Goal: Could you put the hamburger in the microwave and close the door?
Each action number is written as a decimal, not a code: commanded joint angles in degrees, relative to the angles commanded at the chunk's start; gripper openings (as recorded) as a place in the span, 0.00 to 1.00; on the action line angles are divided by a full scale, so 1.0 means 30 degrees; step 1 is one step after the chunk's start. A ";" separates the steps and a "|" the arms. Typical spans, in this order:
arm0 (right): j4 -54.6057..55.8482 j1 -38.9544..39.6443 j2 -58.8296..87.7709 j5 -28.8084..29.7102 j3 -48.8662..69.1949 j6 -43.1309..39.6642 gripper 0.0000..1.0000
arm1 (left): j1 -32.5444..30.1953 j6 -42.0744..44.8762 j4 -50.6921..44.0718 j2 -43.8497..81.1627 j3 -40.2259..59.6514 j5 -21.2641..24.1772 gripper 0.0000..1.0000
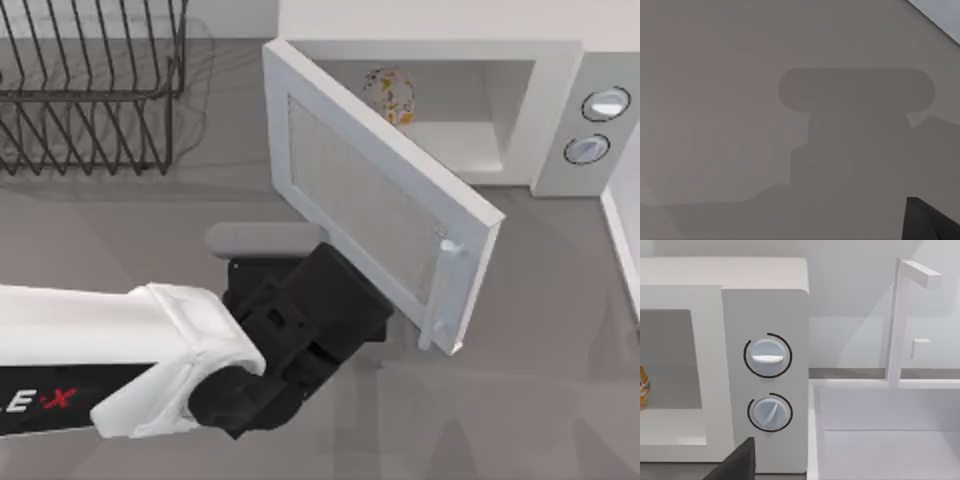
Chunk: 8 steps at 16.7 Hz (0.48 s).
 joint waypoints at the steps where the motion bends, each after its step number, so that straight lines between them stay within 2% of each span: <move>1: 0.0000 0.0000 0.0000 0.0000 0.0000 0.0000 1.00 | -0.0359 -0.0327 -0.0335 0.0621 0.0657 -0.0159 0.00; 5: 0.0000 0.0000 0.0000 0.0000 0.0000 0.0000 1.00 | -0.1935 -0.2031 -0.2052 0.3538 0.4686 -0.0813 0.00; 8: 0.0000 0.0000 0.0000 0.0000 0.0000 0.0000 1.00 | -0.2730 -0.2977 -0.3030 0.5066 0.6483 -0.1197 0.00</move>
